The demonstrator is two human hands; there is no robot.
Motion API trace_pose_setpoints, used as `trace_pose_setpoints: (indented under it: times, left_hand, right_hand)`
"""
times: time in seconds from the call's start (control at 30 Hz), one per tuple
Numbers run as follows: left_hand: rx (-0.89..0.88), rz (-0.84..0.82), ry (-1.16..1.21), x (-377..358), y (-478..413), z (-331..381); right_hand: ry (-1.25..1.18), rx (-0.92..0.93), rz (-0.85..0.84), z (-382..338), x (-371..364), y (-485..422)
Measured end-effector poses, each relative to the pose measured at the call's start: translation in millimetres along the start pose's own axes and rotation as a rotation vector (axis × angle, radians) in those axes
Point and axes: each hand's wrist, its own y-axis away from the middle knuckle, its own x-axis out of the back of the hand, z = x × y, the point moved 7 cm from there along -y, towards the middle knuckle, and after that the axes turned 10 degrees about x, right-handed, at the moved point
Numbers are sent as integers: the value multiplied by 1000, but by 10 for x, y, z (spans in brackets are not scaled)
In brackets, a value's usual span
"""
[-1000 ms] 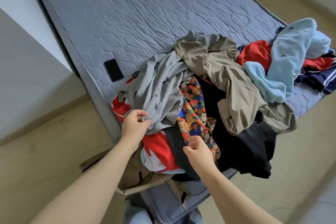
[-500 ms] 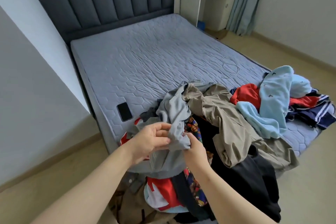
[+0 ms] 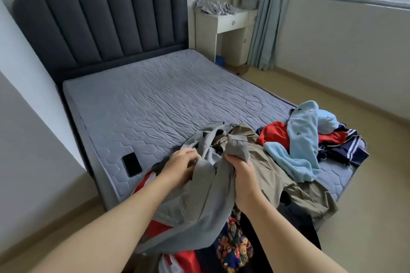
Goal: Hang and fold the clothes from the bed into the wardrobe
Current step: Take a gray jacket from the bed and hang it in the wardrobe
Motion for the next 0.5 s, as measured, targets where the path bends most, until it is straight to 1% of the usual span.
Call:
trace_pose_setpoints:
  times: [0.07,0.13,0.2,0.23,0.3,0.33,0.4,0.43,0.5]
  left_hand:
    - [26,19,-46,2,-5,36]
    - [88,47,7,68,28,43]
    - [137,113,61,174,41,83]
    - [144,141,72,225,51,127]
    - [176,185,111,328,69,203]
    - [201,195,141,370,79,233]
    - [254,199,199,447,89,272]
    - [268,208,226,494,106,302]
    - [283,215,309,582,135,363]
  right_hand:
    - [93,15,131,-74,161,-14]
    - [383,35,267,-143,373,-17]
    - [687,17,352,-168,497,16]
    - [754,11,377,-148,521,34]
    - [717,130,390,-162,451,47]
    - [656,208,337,-188,335,62]
    - [537,283,115,-170,15,70]
    - [554,290,-5,-138,-147,72]
    - [722,301,-158,-32,-367,49]
